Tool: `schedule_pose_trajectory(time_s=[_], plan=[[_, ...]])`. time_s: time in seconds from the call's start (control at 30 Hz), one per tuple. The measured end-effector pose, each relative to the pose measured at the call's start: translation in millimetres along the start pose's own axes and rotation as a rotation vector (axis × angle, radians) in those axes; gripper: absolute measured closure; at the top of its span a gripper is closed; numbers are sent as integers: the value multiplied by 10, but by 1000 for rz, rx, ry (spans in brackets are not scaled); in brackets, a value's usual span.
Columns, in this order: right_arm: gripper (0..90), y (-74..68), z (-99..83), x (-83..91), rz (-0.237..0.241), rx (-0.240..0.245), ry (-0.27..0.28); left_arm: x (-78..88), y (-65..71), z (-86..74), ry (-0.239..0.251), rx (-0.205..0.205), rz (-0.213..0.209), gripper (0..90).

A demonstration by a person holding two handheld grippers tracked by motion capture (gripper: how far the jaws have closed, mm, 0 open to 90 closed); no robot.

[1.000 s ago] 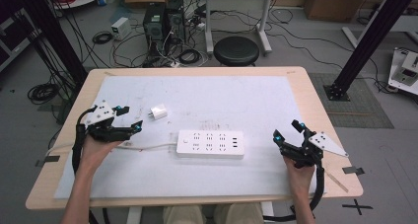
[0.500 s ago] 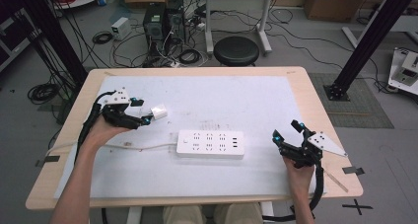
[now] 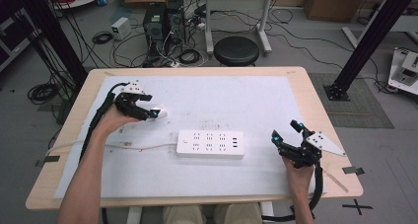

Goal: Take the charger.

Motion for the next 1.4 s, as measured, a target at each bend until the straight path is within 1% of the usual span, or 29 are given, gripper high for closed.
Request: schedule_pose_trajectory(time_s=[0.03,0.1,0.13,0.2,0.27,0.3,0.33,0.37,0.5,0.7,0.9,0.97,1.03,1.1,1.3,1.4], plan=[[166,-2,0,0,1,-1,0,-25,-18,-1,-9,2,1,249],[166,-2,0,0,1,0,0,-62,-44,3,-3,9,0,248],[166,-7,-1,2,1,-5,-2,-86,-62,-13,-2,19,-6,248],[166,-4,5,-1,2,7,5,-128,-85,-64,-22,27,-6,248],[166,-4,4,-2,2,6,4,-128,-85,-64,-22,27,-6,248],[166,-4,4,-2,2,6,4,-207,-97,-153,-55,41,-22,248],[166,-4,4,-2,2,6,4,-207,-97,-153,-55,41,-22,247],[166,-4,4,-2,3,9,5,-250,-100,-178,-65,45,-29,247],[166,-4,4,-2,3,9,5,-303,-112,-209,-69,58,-27,247],[166,-8,3,-1,4,7,3,-346,-107,-241,-85,55,-32,249],[166,-9,4,-3,6,14,4,-383,-111,-273,-95,68,-36,250],[166,-22,-3,0,7,1,-3,-394,-117,-286,-103,71,-34,250],[166,-19,0,-3,8,7,0,-412,-117,-297,-108,72,-33,250],[166,-19,-2,-2,0,12,-3,-435,-112,-312,-116,70,-33,260],[166,-21,-2,-3,0,10,-4,-440,-117,-317,-122,74,-27,315],[166,-20,-2,-3,0,11,-5,-446,-125,-332,-132,68,-22,340]])
Point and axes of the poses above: each handheld gripper's, and its own axes: x roughly backward along the jaws, z roughly out of its top, y roughly to its right, the point moved 9 cm from there along -x, roughly forward along the jaws, and after that the axes turned 3 degrees about x, right-handed, at the moved point
